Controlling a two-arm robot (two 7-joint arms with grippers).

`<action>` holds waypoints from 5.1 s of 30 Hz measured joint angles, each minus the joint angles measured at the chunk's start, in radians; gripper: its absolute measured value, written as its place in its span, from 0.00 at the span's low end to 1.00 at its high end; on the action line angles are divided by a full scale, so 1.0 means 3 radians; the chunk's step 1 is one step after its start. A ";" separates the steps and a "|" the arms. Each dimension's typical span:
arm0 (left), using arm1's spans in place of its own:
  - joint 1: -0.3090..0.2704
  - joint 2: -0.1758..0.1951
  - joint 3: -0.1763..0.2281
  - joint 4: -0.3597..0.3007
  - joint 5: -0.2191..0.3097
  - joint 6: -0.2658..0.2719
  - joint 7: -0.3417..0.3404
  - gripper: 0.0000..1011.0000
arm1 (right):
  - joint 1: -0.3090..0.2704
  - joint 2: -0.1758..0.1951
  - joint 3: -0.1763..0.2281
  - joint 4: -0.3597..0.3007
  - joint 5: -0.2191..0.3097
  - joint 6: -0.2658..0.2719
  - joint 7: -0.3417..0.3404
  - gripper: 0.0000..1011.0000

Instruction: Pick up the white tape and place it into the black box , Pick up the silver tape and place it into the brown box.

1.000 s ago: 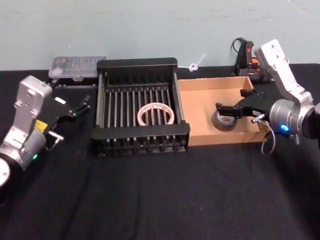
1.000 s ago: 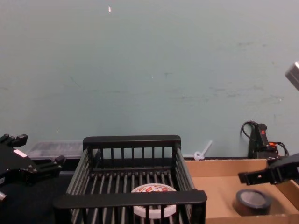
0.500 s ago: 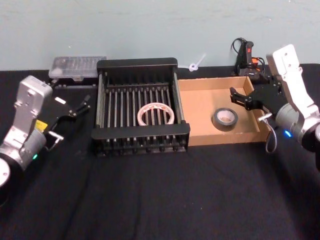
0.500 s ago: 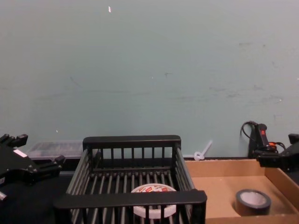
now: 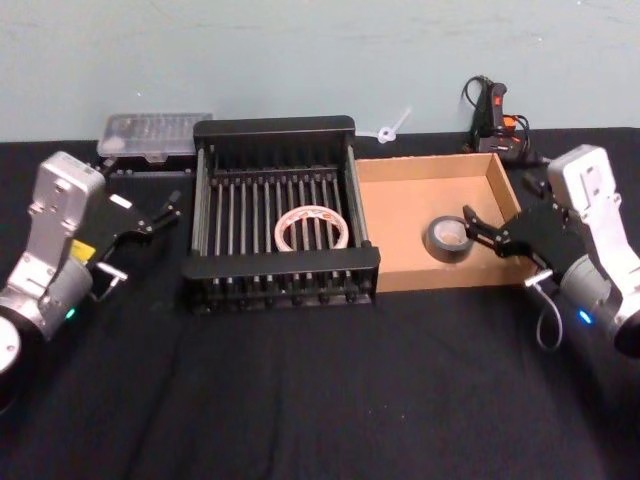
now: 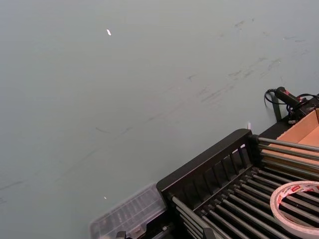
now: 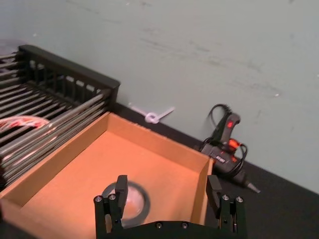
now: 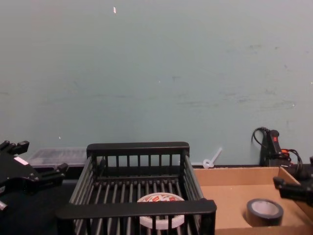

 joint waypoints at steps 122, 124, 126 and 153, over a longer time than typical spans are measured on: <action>0.0000 0.0000 0.0000 0.0000 0.0000 0.0000 0.0000 0.99 | -0.0087 -0.0068 0.0094 -0.0011 0.0021 -0.0047 0.0134 0.99; 0.0000 0.0000 0.0000 0.0000 0.0000 0.0000 0.0000 0.99 | -0.0087 -0.0068 0.0094 -0.0011 0.0021 -0.0047 0.0134 0.99; 0.0000 0.0000 0.0000 0.0000 0.0000 0.0000 0.0000 0.99 | -0.0087 -0.0068 0.0094 -0.0011 0.0021 -0.0047 0.0134 0.99; 0.0000 0.0000 0.0000 0.0000 0.0000 0.0000 0.0000 0.99 | -0.0087 -0.0068 0.0094 -0.0011 0.0021 -0.0047 0.0134 0.99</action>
